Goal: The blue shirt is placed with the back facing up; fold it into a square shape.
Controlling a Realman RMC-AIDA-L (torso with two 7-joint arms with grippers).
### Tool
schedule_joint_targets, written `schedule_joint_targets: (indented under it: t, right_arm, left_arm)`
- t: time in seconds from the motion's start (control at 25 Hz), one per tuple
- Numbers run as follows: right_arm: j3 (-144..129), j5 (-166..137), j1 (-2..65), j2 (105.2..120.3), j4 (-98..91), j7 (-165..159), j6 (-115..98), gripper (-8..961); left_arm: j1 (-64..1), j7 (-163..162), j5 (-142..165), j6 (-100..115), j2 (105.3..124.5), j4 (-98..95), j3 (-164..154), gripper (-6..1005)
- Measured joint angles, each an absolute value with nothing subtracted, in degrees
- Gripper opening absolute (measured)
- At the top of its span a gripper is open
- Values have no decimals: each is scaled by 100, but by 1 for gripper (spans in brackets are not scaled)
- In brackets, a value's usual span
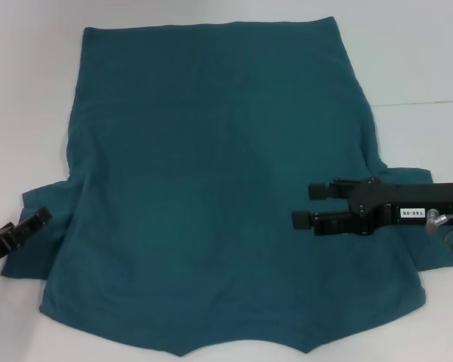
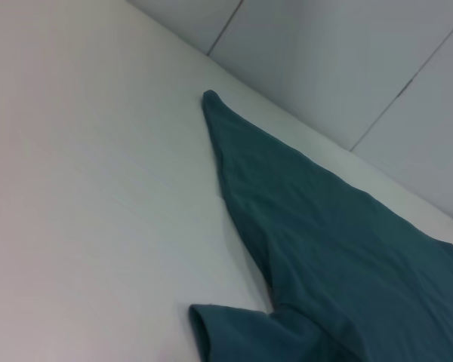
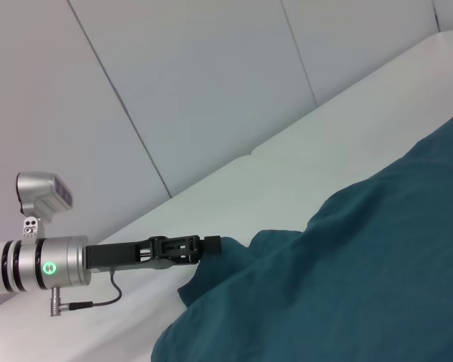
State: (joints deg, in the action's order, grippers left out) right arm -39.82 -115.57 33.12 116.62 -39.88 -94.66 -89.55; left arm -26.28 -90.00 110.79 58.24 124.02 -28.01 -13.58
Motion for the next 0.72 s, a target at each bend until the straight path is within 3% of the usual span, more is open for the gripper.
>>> schedule_joint_targets:
  t: [0.56,0.72]
  right_arm:
    - [-3964,-11557,3313,11662,-3988,-9466,-8967,940]
    - [-3963,-11554,3306,11662,-3990,-9466,-8980,940]
  left_arm:
    - [-2649,-9041,11135,5788,12402,-2815,-1362,776]
    - [-2653,-9046,11136,5783,12402,-2818,-1362,578]
